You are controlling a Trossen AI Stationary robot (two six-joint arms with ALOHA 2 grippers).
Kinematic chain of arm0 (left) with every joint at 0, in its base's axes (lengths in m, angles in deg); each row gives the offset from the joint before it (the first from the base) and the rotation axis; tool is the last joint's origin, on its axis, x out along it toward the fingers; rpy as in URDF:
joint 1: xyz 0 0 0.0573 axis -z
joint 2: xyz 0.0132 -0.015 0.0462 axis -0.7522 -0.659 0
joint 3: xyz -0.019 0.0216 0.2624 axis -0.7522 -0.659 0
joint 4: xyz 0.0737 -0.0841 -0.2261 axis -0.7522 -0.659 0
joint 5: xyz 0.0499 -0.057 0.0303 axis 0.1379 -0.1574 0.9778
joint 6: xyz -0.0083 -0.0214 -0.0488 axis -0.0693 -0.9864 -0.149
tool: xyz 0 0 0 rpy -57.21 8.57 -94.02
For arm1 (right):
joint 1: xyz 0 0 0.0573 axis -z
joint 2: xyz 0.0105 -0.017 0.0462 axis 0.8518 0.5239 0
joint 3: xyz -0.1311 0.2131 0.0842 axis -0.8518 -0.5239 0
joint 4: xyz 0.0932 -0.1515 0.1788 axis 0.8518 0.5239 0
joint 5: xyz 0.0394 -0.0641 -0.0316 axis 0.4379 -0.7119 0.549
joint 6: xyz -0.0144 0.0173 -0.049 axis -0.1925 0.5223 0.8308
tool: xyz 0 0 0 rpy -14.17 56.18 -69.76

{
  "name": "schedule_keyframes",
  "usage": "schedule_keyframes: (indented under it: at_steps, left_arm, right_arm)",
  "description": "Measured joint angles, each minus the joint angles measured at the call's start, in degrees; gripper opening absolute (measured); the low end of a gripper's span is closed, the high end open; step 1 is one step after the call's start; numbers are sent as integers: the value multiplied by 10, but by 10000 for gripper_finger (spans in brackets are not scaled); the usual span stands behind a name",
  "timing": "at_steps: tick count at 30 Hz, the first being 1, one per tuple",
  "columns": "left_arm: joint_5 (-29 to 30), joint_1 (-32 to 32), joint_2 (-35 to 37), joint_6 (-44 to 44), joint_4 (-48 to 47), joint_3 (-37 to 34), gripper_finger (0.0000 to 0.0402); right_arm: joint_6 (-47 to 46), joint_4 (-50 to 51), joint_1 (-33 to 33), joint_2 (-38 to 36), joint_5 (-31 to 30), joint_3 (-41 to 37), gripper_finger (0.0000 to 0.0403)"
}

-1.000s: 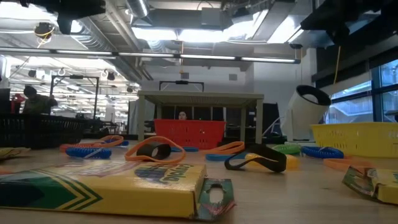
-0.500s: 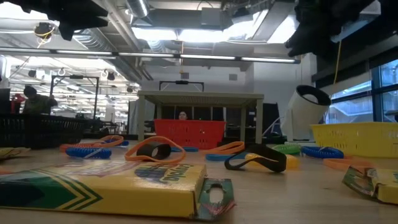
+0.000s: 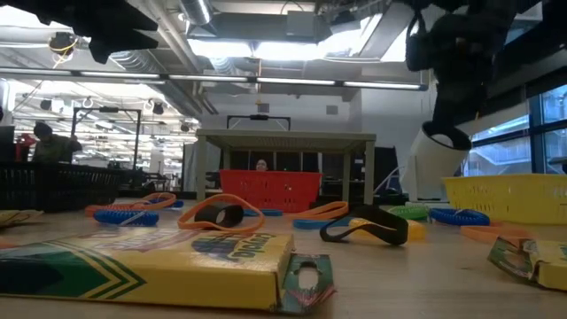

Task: Pick & Place Office Desk Supplies
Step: Put the blue spring keychain into the yellow bin

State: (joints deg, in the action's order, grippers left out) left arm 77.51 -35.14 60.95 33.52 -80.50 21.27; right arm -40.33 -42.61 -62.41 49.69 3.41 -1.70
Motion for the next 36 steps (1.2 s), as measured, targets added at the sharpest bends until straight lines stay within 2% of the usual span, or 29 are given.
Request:
schedule_keyframes:
  at_steps: [8, 16, 27, 36]
  left_arm:
    - [-58, -21, -4, 23, -18, 0, 188]
    - [-77, -46, -13, -20, -20, 0, 191]
    - [-128, -56, -34, -22, -36, 0, 190]
    - [-132, -56, -41, -22, -36, 0, 191]
  right_arm:
    - [-42, -3, -49, 90, 15, 0, 70]
    - [-61, -55, -85, 168, 5, -1, 83]
    - [-103, -88, -91, 211, -8, -1, 133]
    - [-104, -88, -91, 247, -8, -1, 137]
